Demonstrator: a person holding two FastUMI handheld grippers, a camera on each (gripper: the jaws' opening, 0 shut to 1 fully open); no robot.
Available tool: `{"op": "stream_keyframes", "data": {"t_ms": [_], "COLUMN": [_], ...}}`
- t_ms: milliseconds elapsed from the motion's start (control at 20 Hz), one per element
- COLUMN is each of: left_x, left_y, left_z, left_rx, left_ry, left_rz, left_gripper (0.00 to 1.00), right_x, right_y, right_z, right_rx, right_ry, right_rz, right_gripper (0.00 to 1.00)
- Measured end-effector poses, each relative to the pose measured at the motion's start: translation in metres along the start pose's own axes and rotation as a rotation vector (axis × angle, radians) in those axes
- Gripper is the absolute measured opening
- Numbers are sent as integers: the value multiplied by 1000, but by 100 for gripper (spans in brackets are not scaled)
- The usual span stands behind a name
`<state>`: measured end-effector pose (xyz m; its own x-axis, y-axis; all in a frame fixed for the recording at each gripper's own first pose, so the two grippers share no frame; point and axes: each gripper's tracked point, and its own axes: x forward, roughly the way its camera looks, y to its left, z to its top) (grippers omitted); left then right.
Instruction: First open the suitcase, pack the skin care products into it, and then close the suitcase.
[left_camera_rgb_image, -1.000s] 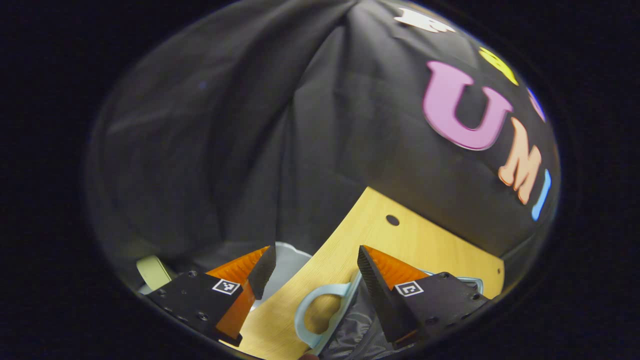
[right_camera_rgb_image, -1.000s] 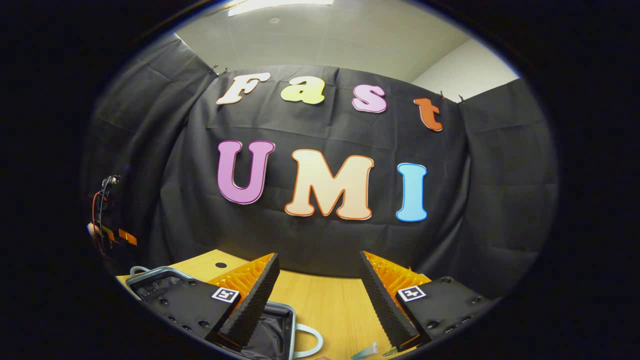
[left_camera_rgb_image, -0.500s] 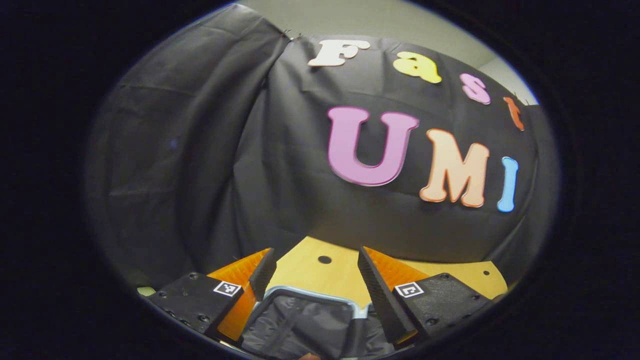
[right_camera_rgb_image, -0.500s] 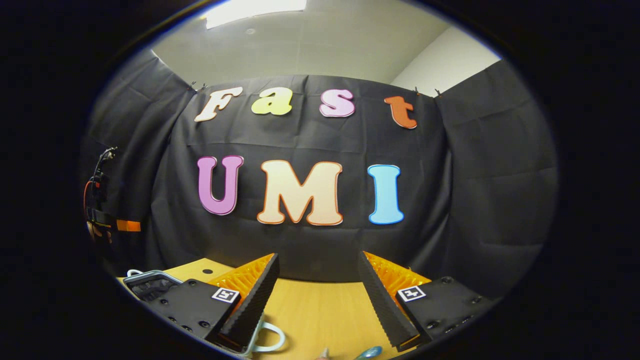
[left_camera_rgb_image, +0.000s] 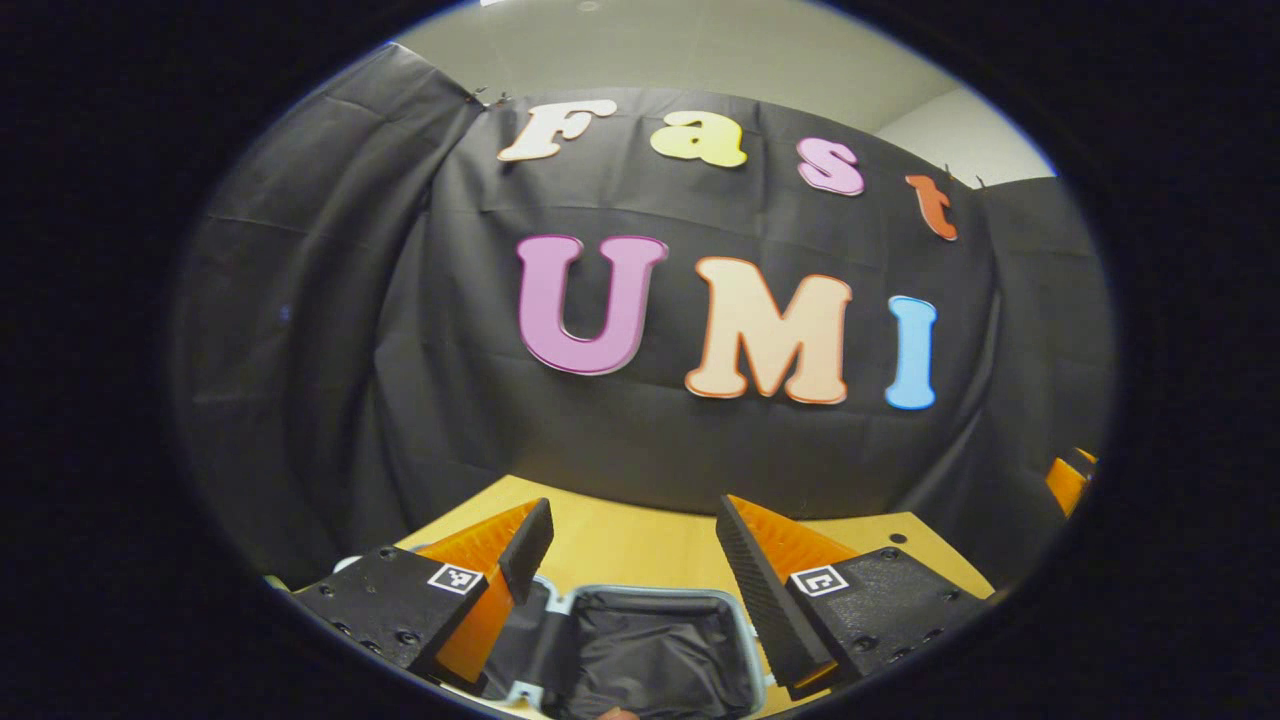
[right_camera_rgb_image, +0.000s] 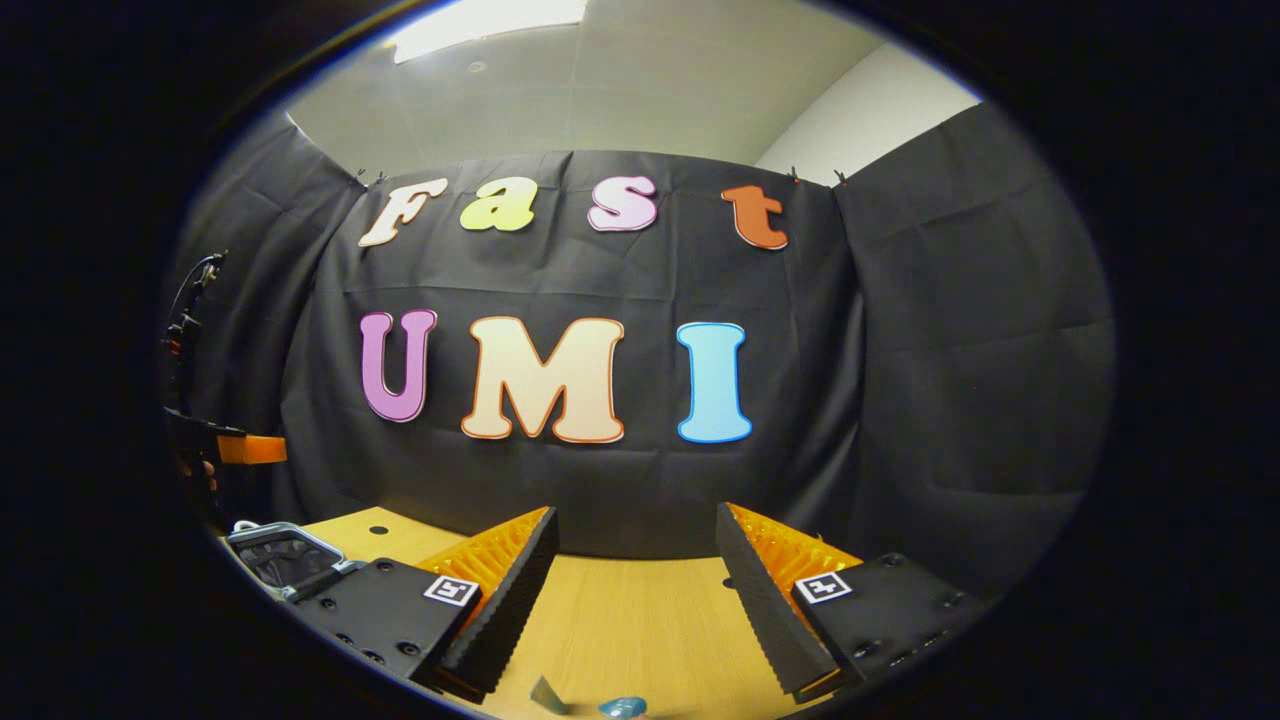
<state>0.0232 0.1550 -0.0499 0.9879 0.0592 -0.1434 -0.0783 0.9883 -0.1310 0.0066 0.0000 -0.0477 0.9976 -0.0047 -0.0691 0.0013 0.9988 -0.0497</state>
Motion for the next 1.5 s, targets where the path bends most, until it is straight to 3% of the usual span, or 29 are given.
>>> {"op": "stream_keyframes", "data": {"t_ms": [400, 700, 1200, 1300, 1500], "left_x": [-17, -17, -22, -23, -20], "left_y": [-154, -236, -252, -251, -248], "left_z": [-81, -150, -285, -301, -315], "left_rx": [58, 84, 114, 111, 137], "left_ry": [127, 246, 532, 567, 603], "left_rz": [-223, -324, -330, -323, -310], "left_gripper": [96, 96, 95, 84, 39], "right_x": [-21, -33, -49, -51, -53], "right_y": [-46, -81, -117, -115, -100], "right_z": [-11, -23, -42, -46, -52], "right_rx": [-33, -52, -87, -90, -94], "right_ry": [21, 55, 113, 124, 134], "right_rz": [22, 12, -25, -19, 15], "right_gripper": [99, 99, 99, 99, 99]}}
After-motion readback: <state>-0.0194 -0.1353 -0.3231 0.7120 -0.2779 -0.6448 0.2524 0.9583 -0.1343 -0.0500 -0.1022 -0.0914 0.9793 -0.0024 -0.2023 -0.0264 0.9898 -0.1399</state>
